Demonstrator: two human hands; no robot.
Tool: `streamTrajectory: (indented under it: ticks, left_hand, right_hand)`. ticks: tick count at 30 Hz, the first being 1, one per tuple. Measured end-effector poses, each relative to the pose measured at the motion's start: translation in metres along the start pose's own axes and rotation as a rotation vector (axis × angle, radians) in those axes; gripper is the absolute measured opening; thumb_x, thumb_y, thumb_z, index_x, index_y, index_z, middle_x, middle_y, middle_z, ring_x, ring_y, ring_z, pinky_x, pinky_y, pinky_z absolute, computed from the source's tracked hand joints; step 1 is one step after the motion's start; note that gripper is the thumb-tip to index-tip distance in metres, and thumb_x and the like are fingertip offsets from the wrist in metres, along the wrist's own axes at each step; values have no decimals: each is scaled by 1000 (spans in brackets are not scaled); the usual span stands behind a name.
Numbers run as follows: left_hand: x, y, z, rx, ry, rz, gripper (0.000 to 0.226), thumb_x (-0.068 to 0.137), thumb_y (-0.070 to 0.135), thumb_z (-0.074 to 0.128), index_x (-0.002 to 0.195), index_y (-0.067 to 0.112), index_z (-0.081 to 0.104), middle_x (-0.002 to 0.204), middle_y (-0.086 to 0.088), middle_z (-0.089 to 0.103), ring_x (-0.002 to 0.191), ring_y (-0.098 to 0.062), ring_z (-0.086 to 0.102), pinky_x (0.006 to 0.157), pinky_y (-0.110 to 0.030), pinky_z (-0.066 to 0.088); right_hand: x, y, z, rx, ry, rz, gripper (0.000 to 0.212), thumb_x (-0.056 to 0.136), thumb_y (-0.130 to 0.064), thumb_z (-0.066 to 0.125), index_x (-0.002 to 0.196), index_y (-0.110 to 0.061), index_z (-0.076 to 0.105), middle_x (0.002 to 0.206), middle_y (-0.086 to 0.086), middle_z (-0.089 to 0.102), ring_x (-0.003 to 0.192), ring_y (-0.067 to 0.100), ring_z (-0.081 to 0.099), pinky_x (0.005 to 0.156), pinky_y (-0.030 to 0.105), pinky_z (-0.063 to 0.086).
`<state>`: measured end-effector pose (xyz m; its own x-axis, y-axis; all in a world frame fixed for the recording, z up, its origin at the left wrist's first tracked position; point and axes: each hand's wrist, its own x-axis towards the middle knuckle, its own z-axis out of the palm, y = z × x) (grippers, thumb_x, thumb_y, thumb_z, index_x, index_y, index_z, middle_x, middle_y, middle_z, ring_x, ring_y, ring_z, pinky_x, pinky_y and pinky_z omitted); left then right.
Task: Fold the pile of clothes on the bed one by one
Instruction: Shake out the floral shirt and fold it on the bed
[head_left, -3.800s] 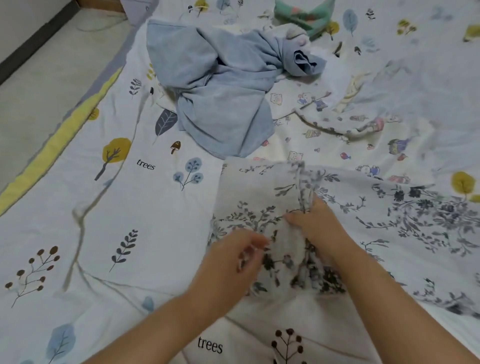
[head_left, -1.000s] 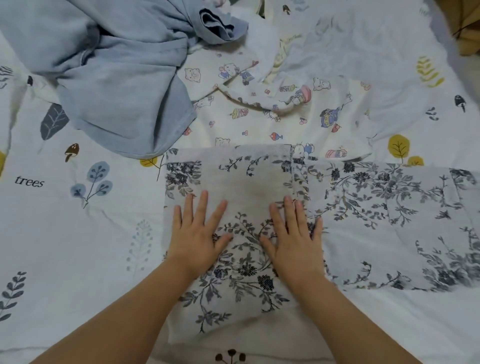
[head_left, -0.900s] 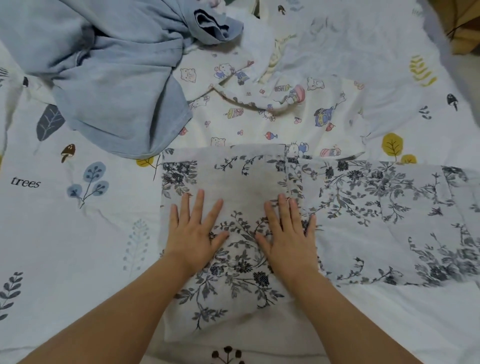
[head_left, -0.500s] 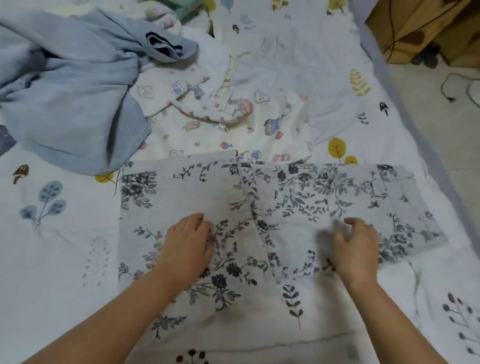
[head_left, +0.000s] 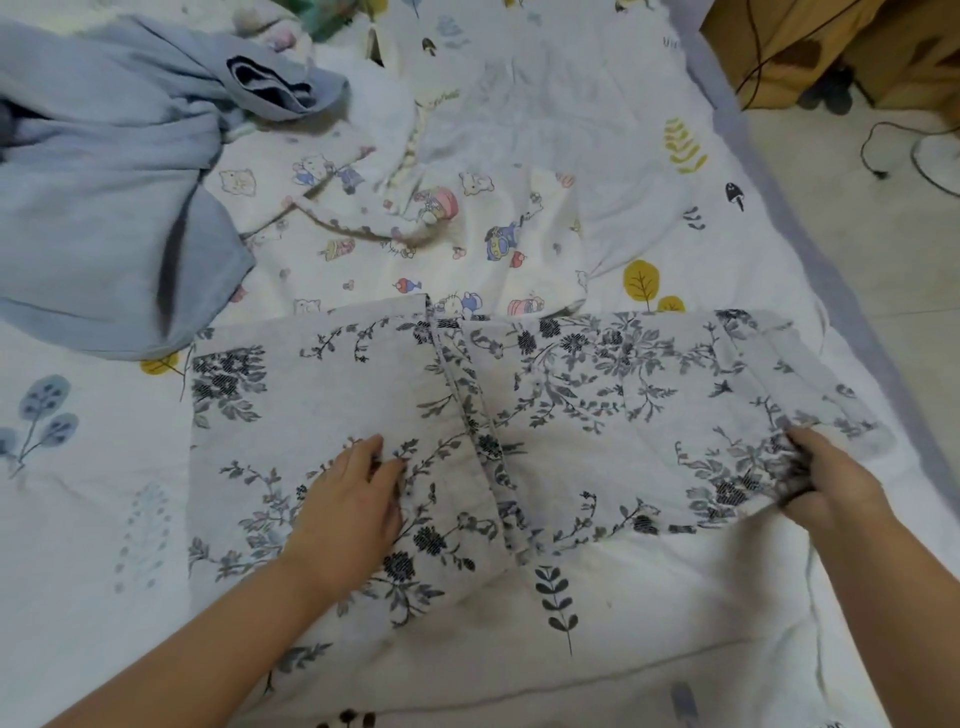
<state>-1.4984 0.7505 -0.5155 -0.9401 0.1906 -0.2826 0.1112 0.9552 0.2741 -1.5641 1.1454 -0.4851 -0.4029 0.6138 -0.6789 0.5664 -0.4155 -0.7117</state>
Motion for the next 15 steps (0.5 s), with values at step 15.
streamTrajectory:
  ticks: [15]
  left_hand:
    - [-12,-38,-52,-950,84,-448,17,97,18,45,101,25,61,104,2,65,89,-16,62,67,-18,50]
  right_hand:
    - [-226,60,100,-393,-300,-1229,29,75,-26,61,90,-37,38,58,-29,56,62,-20,52,53,-4,36]
